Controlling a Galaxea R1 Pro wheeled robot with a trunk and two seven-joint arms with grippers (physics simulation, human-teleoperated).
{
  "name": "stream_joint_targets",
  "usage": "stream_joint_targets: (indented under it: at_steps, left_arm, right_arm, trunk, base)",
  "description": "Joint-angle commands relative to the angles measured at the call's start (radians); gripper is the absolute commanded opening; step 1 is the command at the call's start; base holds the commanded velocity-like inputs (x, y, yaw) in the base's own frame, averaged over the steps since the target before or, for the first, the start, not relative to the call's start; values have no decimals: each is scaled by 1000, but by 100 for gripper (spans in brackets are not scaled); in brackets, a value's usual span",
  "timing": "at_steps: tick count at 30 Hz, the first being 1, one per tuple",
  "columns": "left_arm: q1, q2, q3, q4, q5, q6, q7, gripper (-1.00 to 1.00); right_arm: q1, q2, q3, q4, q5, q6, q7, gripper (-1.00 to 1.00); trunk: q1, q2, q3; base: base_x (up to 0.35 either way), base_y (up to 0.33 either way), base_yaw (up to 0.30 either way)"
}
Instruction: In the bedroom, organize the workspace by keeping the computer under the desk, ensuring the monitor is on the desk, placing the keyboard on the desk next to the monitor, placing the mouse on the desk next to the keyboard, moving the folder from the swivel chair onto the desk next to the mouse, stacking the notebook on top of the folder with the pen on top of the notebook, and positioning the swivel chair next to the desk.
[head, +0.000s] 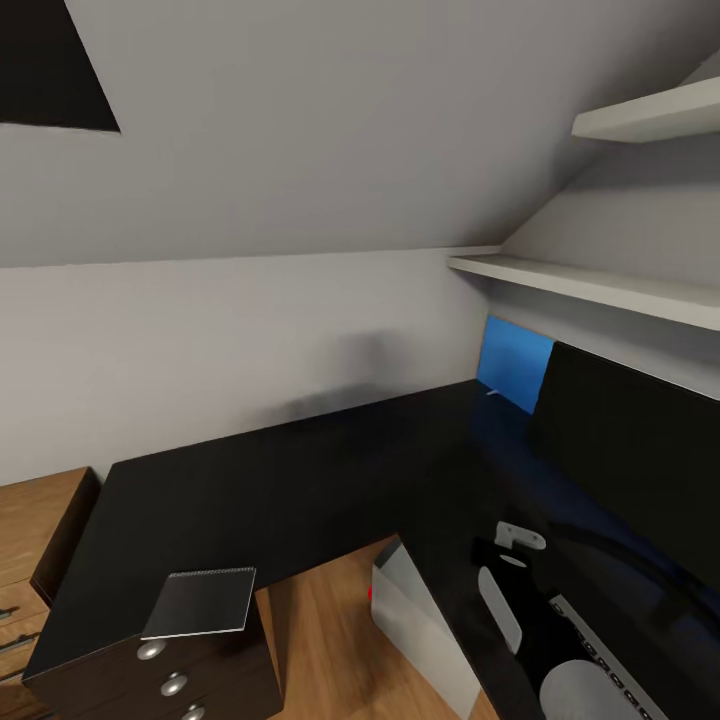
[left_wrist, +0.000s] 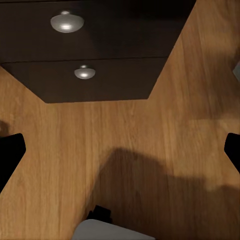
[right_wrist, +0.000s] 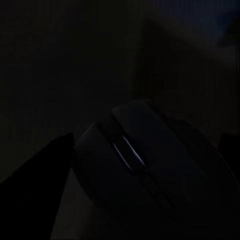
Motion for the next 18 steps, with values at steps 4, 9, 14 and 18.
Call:
stream_joint_targets:
  at_steps: [4,9,14,18]
  left_arm:
    - [0,2,-3,-3,7,4,8,100]
    - [0,3,-2,-3,7,4,7,100]
    - [0,3,-2,-3,7,5,7,100]
    - [0,3,-2,-3,7,5,7,100]
  right_arm:
    - [-1,-2,-11,0,-7,10,-8,-100]
    - [-1,-3,-19,1,-10,16,-10,-100]
    - [-1,-3,-20,1,-10,27,-10,-100]
    - [-1,-3,-20,1,-10,27,-10,-100]
  trunk:
    - [0,-1,-1]
    - [0,-1,-1]
    - [0,-1,-1]
    - [0,-1,-1]
  base:
    - [0,0,0]
    - [0,0,0]
    - [0,0,0]
    - [0,0,0]
